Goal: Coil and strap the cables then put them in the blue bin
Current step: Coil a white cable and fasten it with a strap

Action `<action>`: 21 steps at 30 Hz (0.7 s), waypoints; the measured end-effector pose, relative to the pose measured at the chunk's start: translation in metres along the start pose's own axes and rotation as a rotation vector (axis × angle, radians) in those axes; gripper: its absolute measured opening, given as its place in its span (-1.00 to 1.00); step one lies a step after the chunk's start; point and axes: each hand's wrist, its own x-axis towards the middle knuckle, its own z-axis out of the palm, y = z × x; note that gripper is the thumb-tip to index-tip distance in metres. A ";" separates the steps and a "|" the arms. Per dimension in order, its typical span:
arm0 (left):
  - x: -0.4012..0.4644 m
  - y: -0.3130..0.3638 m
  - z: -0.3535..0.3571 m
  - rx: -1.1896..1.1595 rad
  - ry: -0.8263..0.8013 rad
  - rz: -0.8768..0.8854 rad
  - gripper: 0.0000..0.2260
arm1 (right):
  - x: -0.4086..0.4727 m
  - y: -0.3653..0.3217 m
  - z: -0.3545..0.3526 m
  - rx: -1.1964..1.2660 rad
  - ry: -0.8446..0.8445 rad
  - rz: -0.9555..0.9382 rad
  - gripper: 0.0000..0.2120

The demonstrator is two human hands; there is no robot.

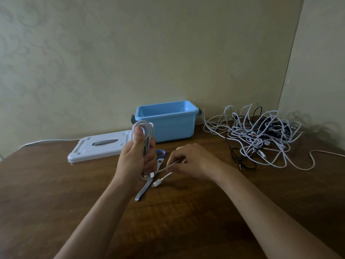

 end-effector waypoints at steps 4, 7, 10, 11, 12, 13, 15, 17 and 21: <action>-0.002 0.005 -0.001 0.026 0.028 0.029 -0.47 | -0.001 0.003 -0.005 -0.067 0.246 -0.046 -0.93; -0.004 0.004 0.003 0.181 0.073 0.130 -0.49 | -0.001 0.006 -0.010 -0.067 0.307 -0.010 -0.86; -0.004 -0.003 0.008 0.432 0.103 0.271 -0.51 | -0.003 0.003 -0.010 0.042 0.317 0.006 -0.85; -0.003 -0.006 0.009 0.506 0.108 0.299 -0.51 | -0.003 0.002 -0.009 0.094 0.325 -0.003 -0.86; -0.002 -0.009 0.009 0.566 0.112 0.310 -0.51 | -0.004 0.000 -0.007 0.147 0.337 -0.019 -0.87; 0.000 -0.011 0.008 0.614 0.109 0.310 -0.51 | -0.004 0.000 -0.005 0.197 0.350 -0.038 -0.87; 0.003 -0.017 0.006 0.688 0.089 0.288 -0.50 | -0.004 0.001 -0.003 0.273 0.365 -0.064 -0.86; 0.004 -0.021 0.005 0.733 0.073 0.272 -0.48 | -0.002 0.003 -0.002 0.297 0.363 -0.072 -0.87; 0.007 -0.024 0.002 0.770 0.120 0.293 -0.50 | -0.001 0.008 -0.007 0.236 0.321 -0.058 -0.84</action>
